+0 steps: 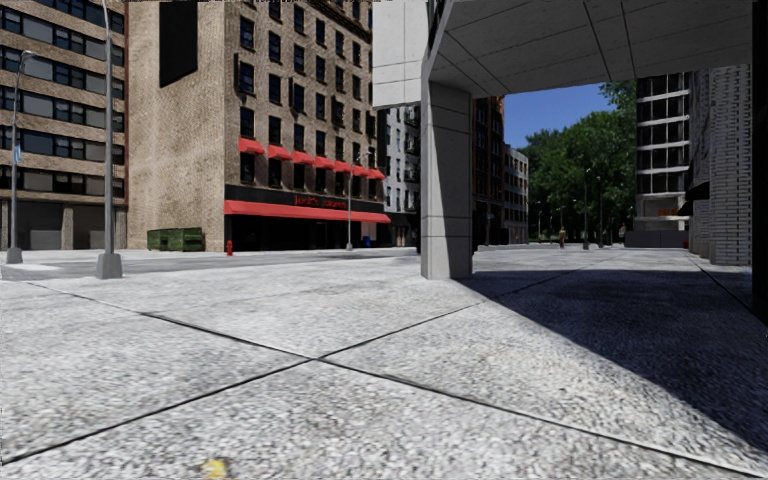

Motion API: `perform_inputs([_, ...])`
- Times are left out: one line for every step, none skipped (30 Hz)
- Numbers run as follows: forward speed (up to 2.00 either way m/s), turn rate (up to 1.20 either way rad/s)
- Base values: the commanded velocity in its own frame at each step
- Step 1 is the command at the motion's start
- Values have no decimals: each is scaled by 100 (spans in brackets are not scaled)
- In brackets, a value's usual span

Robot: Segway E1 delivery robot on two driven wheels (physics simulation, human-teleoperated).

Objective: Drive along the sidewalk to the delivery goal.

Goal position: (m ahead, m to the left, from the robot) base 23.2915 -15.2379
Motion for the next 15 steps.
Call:
perform_inputs([200, -46])
perform_inputs([200, -46])
perform_inputs([200, -46])
perform_inputs([200, -47])
perform_inputs([200, -47])
perform_inputs([200, -47])
perform_inputs([200, -47])
perform_inputs([200, -47])
perform_inputs([200, -47])
perform_inputs([200, -47])
perform_inputs([200, -47])
perform_inputs([200, -47])
perform_inputs([200, -47])
perform_inputs([200, -47])
perform_inputs([200, -47])
